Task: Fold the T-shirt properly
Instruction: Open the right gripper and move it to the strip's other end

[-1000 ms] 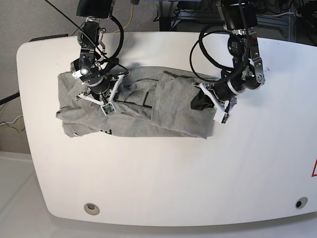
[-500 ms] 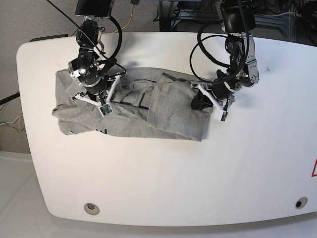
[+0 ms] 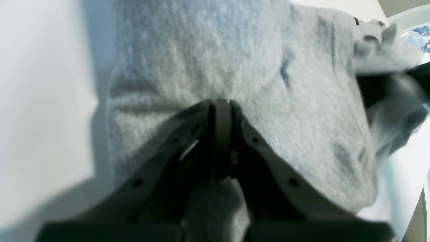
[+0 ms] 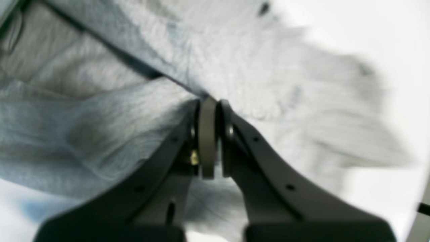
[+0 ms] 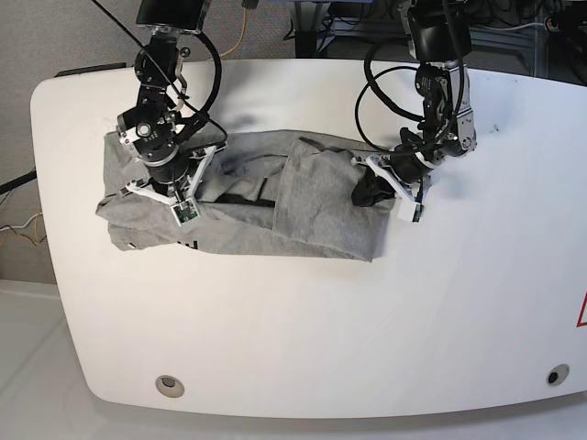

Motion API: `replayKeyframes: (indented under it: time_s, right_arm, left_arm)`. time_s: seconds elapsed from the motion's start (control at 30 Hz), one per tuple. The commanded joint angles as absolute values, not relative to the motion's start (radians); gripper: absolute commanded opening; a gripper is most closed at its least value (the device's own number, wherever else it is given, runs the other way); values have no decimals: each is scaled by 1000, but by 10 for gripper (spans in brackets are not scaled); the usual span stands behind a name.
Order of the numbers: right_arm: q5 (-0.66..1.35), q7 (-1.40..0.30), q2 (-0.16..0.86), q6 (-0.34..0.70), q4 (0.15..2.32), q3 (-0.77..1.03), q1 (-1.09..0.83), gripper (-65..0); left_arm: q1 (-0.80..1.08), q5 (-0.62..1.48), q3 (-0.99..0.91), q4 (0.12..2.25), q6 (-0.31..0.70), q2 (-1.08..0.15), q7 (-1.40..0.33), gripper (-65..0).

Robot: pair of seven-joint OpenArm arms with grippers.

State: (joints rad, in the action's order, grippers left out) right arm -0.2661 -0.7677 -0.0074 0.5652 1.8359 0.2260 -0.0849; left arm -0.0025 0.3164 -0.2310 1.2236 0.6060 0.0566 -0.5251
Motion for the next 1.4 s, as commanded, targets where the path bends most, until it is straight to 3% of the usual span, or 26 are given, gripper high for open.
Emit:
replayKeyframes:
  time_s: [0.0, 0.27, 0.33, 0.43, 0.67, 0.83, 1.37]
  right_arm:
    - [-266, -750, -2, 558, 1896, 226, -71, -650]
    - [-266, -773, -1, 561, 1939, 239, -68, -646]
    - [-266, -800, -1, 562, 1939, 239, -56, -619]
    - [-266, -825, -1, 562, 1939, 239, -47, -527]
    - [-266, -828, -1, 564, 1939, 239, -47, -212]
    - [-266, -828, -1, 562, 1939, 239, -47, -69]
    - [-263, -829, 53, 565, 1882, 374, 47, -47]
  left_arm:
    - [10, 226, -229, 1210, 570, 51, -625, -634]
    - [8, 226, -229, 1210, 570, 51, -627, -634]
    - [8, 226, -229, 1210, 570, 51, -628, -634]
    - [8, 226, -229, 1210, 570, 51, -628, -634]
    - [7, 226, -229, 1210, 570, 53, -630, -634]
    - [7, 226, -229, 1210, 570, 53, -630, -634]
    - [5, 226, -229, 1210, 570, 51, -630, -634]
